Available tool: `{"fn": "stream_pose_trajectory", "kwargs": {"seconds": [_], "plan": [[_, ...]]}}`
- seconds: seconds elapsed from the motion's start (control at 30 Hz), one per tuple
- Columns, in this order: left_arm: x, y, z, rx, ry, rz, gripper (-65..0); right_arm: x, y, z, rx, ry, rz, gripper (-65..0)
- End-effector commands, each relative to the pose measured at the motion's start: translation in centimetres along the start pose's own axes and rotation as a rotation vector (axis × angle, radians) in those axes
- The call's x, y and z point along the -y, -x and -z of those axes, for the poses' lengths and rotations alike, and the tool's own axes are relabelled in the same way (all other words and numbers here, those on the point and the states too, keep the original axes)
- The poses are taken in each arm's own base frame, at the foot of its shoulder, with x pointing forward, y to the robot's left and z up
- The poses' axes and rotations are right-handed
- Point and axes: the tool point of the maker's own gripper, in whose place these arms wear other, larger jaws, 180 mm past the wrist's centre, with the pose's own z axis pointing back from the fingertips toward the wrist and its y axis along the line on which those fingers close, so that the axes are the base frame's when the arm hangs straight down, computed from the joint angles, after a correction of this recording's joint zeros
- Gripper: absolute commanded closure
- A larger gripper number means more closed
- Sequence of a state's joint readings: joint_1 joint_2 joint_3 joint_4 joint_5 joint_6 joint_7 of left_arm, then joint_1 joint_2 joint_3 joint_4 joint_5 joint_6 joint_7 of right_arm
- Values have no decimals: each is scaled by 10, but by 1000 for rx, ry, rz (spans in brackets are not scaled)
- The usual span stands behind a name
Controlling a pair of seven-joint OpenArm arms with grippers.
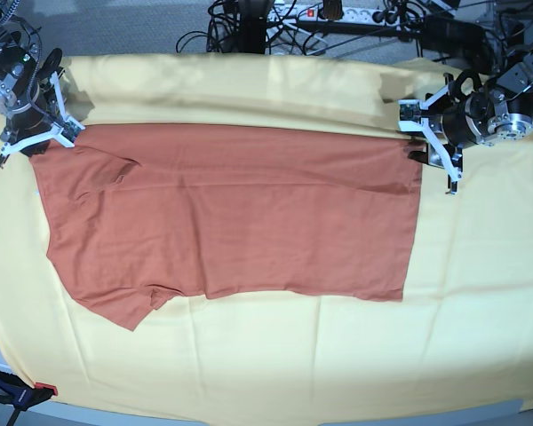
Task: Fold the T-shirt properly
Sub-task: 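Regrasp the shoulder edge with both grippers and smooth the shirt flat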
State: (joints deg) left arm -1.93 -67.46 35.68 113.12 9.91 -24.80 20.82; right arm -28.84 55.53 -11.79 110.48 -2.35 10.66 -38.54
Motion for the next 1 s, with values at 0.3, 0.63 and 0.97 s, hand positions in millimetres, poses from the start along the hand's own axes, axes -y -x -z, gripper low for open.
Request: {"fn": "stream_pose_trajectory", "kwargs": {"seconds": [0.3, 0.63, 0.97], "plan": [[-29, 12, -8, -68, -127, 30, -257, 15, -2, -3, 9, 38, -17, -270], [-32, -18, -18, -7, -137, 30, -257, 15, 0, -3, -1, 38, -16, -270], [-4, -13, -21, -10, 21, 49, -257, 13, 2, -3, -10, 36, -16, -270]]}}
